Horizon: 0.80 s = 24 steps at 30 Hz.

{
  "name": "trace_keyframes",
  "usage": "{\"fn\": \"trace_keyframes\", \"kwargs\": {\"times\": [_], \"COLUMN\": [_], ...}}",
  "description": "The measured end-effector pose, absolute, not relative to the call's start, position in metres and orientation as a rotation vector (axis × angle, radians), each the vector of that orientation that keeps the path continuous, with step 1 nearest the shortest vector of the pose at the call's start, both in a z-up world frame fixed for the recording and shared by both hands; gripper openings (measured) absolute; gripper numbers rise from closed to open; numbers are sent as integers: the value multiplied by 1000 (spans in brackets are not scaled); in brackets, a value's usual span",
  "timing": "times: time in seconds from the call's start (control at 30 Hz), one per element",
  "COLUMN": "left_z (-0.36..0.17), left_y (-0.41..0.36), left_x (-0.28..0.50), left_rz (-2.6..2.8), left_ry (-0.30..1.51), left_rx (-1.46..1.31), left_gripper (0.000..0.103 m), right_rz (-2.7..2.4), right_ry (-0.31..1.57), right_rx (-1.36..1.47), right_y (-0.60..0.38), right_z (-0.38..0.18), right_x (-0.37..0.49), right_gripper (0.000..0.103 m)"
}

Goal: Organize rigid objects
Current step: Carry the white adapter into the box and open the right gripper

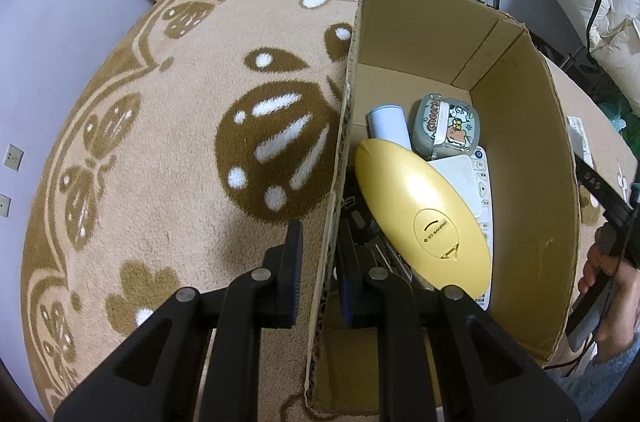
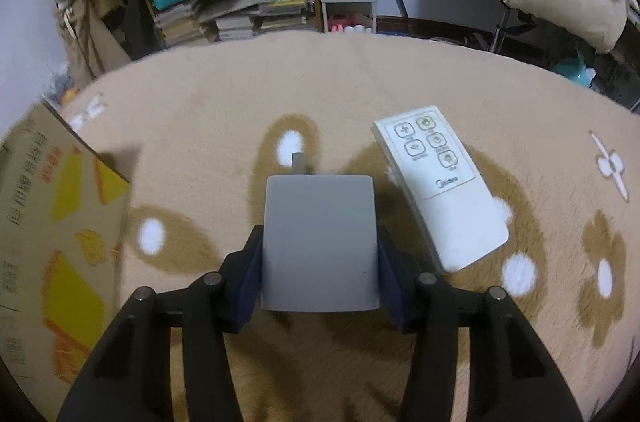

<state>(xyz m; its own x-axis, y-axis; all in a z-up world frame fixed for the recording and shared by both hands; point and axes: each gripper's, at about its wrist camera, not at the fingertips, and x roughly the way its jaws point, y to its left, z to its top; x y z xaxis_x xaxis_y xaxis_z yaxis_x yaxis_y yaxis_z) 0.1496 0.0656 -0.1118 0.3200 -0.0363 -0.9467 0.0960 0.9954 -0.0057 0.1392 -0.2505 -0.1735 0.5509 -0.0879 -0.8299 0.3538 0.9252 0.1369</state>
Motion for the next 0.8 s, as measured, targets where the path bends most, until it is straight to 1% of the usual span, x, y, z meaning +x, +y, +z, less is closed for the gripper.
{"fn": "trace_keyframes", "kwargs": {"times": [0.33,0.5,0.63,0.8], "left_z": [-113,-113,-114,-115], "left_y": [67,69,70,70], "left_x": [151,151,153,152], "left_rz": [-90,-88,-86,-86], "left_ry": [1244,1243,1242,1241], "left_rx": [45,50,56,51], "left_gripper": [15,15,15,15], "right_rz": [-124,-2,94,199], "right_ry": [756,671,665,715], "right_rx": [326,310,277,208], "right_y": [-217,-183,-149,-105], "right_z": [-96,-63,-57,-74], "right_x": [122,116,116,117], "right_gripper": [56,56,56,56]}}
